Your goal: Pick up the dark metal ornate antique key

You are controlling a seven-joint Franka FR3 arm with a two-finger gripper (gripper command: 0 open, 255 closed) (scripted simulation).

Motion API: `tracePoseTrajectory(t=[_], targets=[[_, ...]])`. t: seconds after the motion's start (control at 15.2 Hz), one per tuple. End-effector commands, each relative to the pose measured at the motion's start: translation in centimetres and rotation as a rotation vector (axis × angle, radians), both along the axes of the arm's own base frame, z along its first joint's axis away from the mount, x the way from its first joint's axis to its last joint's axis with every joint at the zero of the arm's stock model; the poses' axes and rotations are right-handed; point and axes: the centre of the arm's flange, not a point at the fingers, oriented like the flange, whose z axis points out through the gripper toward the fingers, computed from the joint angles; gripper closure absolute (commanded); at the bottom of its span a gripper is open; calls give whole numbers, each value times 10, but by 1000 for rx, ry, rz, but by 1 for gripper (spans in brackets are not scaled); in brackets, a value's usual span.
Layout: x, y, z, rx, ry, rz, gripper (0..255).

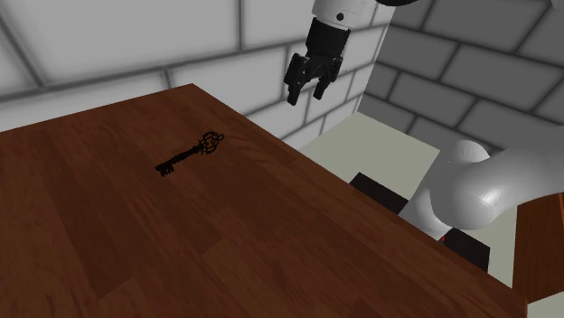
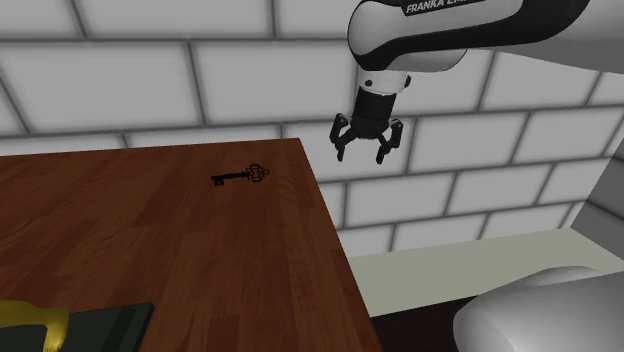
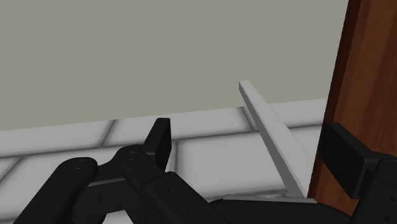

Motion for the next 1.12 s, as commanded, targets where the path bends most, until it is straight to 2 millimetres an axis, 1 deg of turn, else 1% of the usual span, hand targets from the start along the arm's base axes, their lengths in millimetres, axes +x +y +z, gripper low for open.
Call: tracePoseTrajectory(t=[0.0, 0.53, 1.06], targets=[[5, 20, -1, 28, -1, -1, 0], [22, 108, -1, 134, -6, 1, 0], [39, 195, 9, 239, -12, 2, 0]])
